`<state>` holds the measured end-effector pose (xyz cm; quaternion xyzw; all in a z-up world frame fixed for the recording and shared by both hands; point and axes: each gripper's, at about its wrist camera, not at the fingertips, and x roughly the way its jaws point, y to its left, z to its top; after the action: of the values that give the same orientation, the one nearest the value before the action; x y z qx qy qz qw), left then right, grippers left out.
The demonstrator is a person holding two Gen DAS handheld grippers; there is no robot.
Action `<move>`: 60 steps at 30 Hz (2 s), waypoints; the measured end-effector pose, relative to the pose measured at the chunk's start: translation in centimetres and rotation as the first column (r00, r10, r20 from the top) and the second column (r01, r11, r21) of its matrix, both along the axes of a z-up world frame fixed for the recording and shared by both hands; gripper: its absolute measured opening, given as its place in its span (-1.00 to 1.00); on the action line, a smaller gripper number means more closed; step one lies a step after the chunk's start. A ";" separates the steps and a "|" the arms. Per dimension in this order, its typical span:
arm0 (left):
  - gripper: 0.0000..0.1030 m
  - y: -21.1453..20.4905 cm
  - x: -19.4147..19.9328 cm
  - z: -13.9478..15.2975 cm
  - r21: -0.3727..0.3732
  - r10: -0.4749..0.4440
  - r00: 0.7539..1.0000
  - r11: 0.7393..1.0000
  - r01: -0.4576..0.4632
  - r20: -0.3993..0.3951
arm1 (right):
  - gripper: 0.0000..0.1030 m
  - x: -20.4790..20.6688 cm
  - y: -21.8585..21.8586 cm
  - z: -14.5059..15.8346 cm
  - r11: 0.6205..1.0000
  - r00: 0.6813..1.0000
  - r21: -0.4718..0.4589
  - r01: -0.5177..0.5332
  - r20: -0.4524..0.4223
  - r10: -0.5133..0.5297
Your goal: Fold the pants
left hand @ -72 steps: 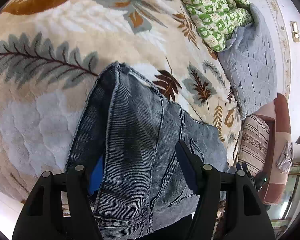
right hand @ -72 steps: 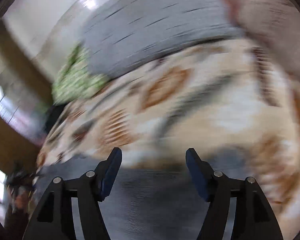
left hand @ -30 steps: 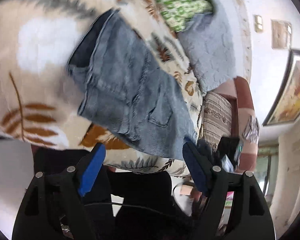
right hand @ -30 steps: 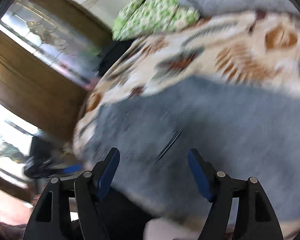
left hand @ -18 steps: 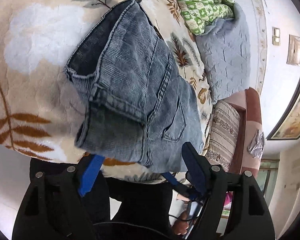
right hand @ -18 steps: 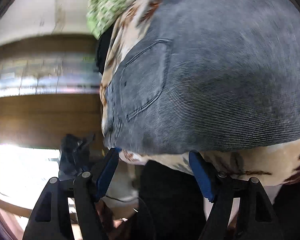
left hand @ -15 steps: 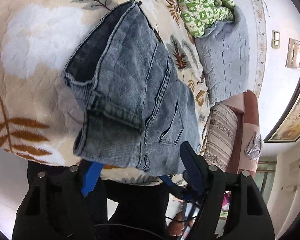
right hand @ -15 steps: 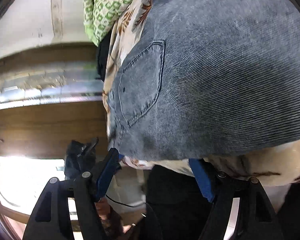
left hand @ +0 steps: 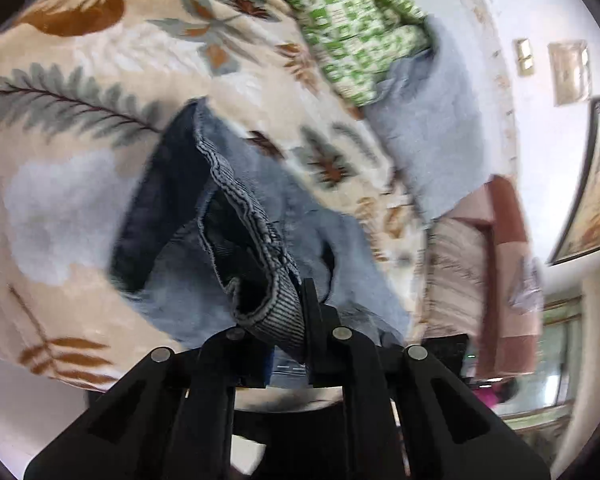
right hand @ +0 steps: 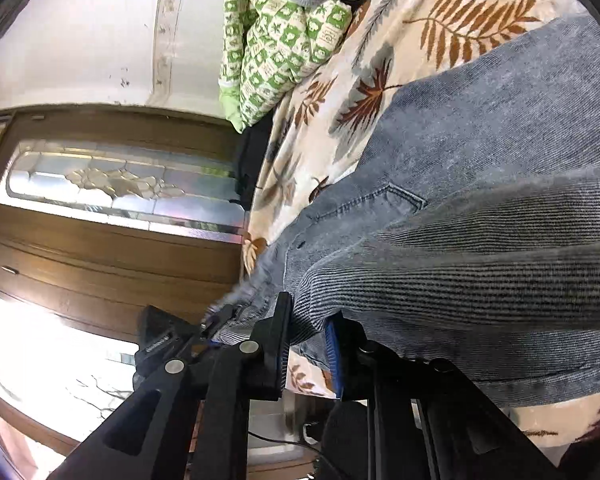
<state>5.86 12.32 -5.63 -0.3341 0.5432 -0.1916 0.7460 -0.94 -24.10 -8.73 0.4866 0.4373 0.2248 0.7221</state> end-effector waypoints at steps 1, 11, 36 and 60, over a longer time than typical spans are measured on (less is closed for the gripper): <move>-0.82 0.0 -0.1 -1.0 0.029 0.003 1.000 1.000 -0.003 -0.016 | -0.62 -0.2 0.6 -1.4 1.000 0.999 -0.011 -0.021 -0.036 0.020; -0.38 2.0 -2.9 -4.5 0.011 0.019 0.992 1.000 -0.017 -0.128 | -0.19 -3.9 -1.0 -4.5 0.997 0.993 -0.056 -0.055 -0.110 0.048; 0.36 -7.3 -2.2 -5.0 0.105 -0.138 0.960 0.980 0.168 -0.244 | -0.93 -16.3 -28.5 -5.0 0.774 0.797 -0.220 0.594 0.031 -0.603; 0.49 -26.1 -2.9 3.9 0.359 -0.626 0.769 0.694 0.624 -0.125 | -0.05 -21.8 -30.2 -7.8 0.746 0.747 -0.057 0.664 0.089 -0.658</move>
<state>2.97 -13.78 -1.69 0.0223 0.6479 -0.3254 0.6883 -22.71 -54.27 -16.51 0.5714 0.2227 -0.0489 0.7883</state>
